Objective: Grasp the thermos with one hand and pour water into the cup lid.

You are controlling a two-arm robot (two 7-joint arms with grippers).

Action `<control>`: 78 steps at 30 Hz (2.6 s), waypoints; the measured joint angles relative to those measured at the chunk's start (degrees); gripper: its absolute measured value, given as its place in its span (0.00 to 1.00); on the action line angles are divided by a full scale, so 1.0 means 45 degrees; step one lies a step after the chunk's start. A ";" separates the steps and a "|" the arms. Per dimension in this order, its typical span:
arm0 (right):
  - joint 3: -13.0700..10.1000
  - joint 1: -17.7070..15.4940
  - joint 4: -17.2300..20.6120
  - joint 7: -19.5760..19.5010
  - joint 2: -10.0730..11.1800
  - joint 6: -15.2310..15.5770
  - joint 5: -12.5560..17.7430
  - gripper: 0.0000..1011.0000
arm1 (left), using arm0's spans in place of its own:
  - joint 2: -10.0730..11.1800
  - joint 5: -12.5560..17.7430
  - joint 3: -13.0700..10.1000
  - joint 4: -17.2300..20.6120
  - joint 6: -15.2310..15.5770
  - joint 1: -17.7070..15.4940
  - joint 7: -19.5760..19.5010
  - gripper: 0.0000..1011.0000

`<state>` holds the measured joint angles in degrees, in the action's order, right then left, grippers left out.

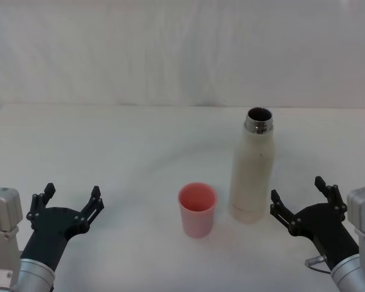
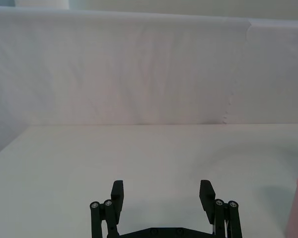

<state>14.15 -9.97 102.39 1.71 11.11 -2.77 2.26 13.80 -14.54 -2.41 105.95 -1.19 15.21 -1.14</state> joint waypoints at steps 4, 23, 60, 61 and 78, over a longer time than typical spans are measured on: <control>-0.0106 0.0052 0.0163 0.0482 0.0089 0.0212 -0.0013 0.99 | 0.0001 0.0000 -0.0001 -0.0001 0.0000 0.0000 0.0000 0.99; -0.0765 0.0644 0.0261 0.2787 0.0531 0.1727 0.2133 0.99 | 0.0000 0.0000 -0.0001 0.0000 0.0000 0.0000 0.0000 0.99; 0.0367 0.2003 -0.0514 0.2897 0.1055 0.2132 0.2510 0.99 | 0.0000 0.0000 0.0000 0.0000 0.0000 0.0000 0.0000 0.99; 0.0391 0.2034 -0.0541 0.2897 0.1044 0.2125 0.2510 0.99 | 0.0000 0.0000 0.0000 0.0000 0.0000 0.0000 0.0000 0.99; 0.0535 0.2254 -0.0730 0.2752 0.0914 0.2073 0.2480 0.99 | 0.0000 0.0000 0.0000 0.0000 0.0000 0.0000 0.0000 0.99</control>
<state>16.56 0.17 99.11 14.09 15.22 6.56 13.42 13.80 -14.54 -2.41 105.95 -1.19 15.21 -1.14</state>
